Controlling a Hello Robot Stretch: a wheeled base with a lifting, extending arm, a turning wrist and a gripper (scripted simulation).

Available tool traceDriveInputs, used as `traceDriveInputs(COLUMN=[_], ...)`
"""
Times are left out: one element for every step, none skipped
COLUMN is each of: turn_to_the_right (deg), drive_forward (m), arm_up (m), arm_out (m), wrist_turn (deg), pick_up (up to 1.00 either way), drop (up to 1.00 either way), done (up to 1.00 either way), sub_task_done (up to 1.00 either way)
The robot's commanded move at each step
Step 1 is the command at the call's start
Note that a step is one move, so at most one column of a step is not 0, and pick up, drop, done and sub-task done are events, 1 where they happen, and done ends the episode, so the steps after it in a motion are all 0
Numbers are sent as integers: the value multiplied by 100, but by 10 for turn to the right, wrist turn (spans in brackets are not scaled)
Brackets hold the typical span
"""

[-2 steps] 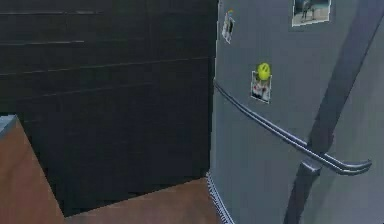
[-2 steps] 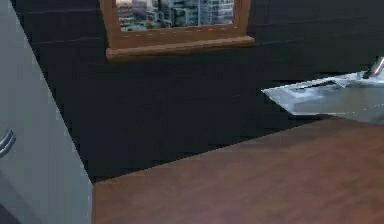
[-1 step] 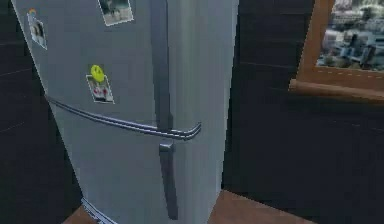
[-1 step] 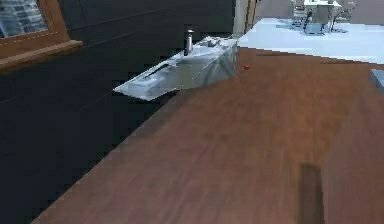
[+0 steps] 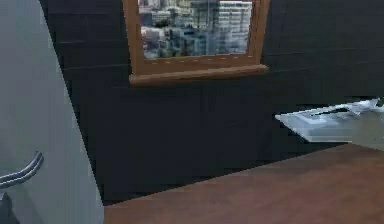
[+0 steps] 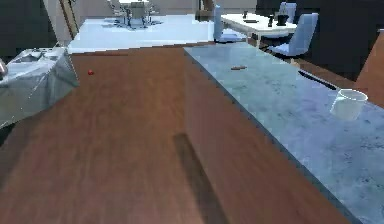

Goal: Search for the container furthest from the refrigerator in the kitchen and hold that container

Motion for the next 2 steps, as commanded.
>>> traceDriveInputs(turn_to_the_right=[450,210], drive_forward=[0,0], arm_up=[0,0], arm_out=[0,0], wrist_turn=[0,0], pick_up=[0,0], drop=[0,0], done=[0,0], sub_task_done=[0,0])
